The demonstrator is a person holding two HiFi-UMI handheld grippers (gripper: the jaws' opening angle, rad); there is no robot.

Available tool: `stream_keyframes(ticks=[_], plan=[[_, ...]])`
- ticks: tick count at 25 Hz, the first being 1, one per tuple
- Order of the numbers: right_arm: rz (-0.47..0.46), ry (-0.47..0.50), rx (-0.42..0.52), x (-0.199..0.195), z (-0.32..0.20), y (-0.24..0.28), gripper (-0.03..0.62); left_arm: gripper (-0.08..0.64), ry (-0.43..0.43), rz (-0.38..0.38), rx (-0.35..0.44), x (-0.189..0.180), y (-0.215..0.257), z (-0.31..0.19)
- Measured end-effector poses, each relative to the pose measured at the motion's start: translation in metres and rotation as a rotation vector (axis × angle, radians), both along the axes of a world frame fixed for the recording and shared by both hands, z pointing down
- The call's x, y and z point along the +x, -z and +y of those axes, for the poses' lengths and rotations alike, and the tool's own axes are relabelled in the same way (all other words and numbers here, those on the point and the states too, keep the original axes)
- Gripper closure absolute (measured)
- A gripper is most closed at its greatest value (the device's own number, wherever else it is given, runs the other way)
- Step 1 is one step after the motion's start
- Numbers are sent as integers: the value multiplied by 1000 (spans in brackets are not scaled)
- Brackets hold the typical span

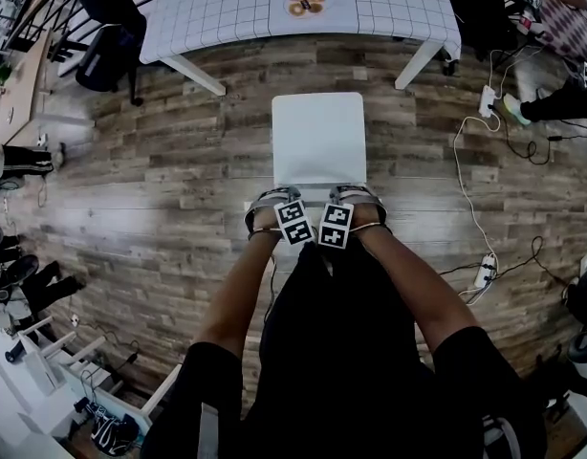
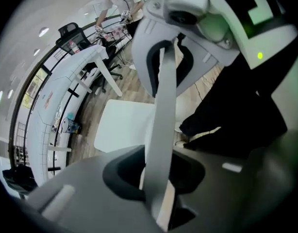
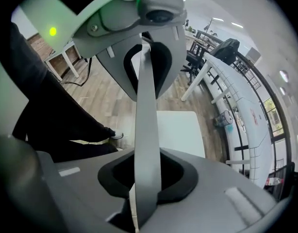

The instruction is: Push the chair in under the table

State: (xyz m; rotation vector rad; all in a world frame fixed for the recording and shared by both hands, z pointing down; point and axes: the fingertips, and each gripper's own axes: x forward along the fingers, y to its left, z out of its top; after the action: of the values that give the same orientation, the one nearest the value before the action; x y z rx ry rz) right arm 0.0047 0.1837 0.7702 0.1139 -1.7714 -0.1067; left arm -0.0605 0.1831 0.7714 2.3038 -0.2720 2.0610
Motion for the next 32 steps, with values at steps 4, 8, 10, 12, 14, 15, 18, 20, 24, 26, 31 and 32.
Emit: stream_keyframes(ticks=[4,8,10,12,14,15,18,20,24,26,31,32], plan=[[26,-3,-17,1,-1,-3,515,465,-9,0,-34,-1,-6,1],[54,22,20,2,1,-8,515,459,-3,2,-27,-2,-6,1],[53,13,0,0,-1,-9,515,463,6,-5,-33,-3,-6,0],[54,-1,-34,3,-1,-9,515,459,30,-9,-67,-2,-6,-1],[54,-14,-62,8,1,-12,514,454,47,-5,-91,3,-8,2],[53,-18,-64,9,2,-13,513,454,51,-3,-92,5,-9,3],[52,-14,-59,10,-2,-11,512,451,61,0,-87,6,-7,-1],[51,-9,-71,10,-10,-5,511,451,64,1,-85,5,0,-8],[51,-6,-90,11,-41,-2,503,457,48,1,-64,7,4,-38],[53,-2,-99,11,-51,-1,506,453,45,-1,-53,6,4,-48],[59,-2,-114,15,-94,14,503,456,32,13,-57,12,20,-90],[59,-5,-115,14,-100,19,502,457,27,15,-58,10,25,-96]])
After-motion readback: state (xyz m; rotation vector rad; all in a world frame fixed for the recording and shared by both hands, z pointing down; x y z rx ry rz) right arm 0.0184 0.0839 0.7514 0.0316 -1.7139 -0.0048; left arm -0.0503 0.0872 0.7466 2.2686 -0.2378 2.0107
